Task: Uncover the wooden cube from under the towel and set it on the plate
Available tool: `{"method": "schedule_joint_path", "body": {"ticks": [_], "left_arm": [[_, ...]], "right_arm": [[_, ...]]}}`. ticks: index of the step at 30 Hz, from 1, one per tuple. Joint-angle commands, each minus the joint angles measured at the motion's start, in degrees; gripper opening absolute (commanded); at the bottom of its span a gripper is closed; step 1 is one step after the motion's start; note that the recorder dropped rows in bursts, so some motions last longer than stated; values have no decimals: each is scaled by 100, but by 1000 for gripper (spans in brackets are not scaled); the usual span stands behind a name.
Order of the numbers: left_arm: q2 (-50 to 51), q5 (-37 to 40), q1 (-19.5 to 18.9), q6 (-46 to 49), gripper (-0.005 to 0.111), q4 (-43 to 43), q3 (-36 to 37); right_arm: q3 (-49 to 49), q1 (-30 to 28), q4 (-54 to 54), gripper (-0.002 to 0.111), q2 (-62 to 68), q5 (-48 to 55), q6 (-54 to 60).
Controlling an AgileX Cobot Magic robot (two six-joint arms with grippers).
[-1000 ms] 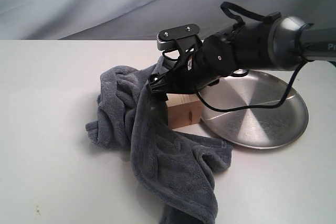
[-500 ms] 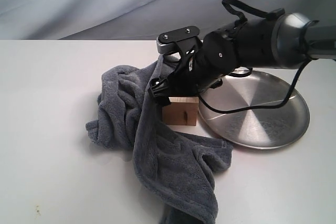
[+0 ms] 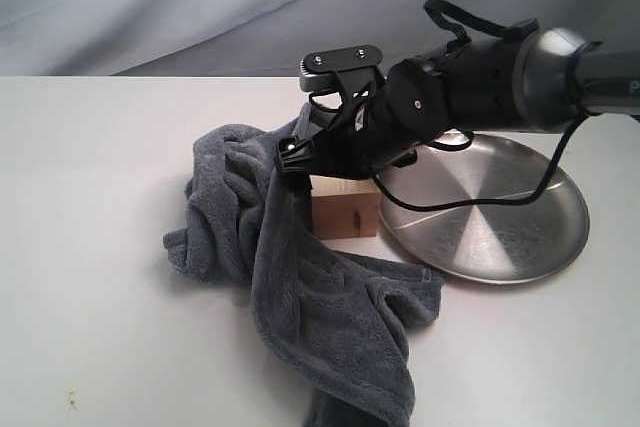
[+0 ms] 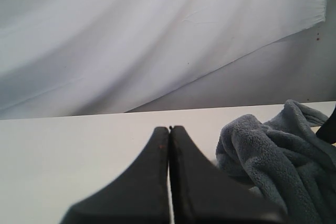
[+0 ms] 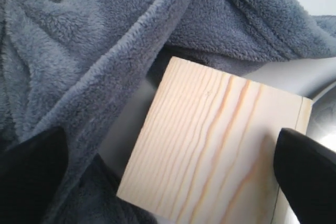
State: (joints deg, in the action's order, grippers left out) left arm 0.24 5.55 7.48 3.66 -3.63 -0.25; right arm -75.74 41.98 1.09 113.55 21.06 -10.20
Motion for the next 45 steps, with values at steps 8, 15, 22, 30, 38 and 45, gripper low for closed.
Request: {"method": "schedule_joint_path", "body": {"ticks": [8, 15, 22, 30, 38, 45], "left_arm": [[-24, -62, -12, -13, 0, -14, 25], [-24, -62, -12, -13, 0, -14, 25], [-24, -62, -12, -13, 0, -14, 25], [-24, -62, -12, -13, 0, -14, 25], [-24, -62, -12, -13, 0, -14, 25], [-24, -62, -12, -13, 0, -14, 25]], "right_arm": [[62, 28, -50, 95, 212, 669, -168], [62, 28, -62, 95, 212, 851, -191], [62, -53, -109, 92, 212, 1137, -190], [62, -53, -147, 91, 189, 1069, -364], [62, -53, -161, 98, -166, 712, -489], [62, -85, -109, 105, -241, 644, -701]]}}
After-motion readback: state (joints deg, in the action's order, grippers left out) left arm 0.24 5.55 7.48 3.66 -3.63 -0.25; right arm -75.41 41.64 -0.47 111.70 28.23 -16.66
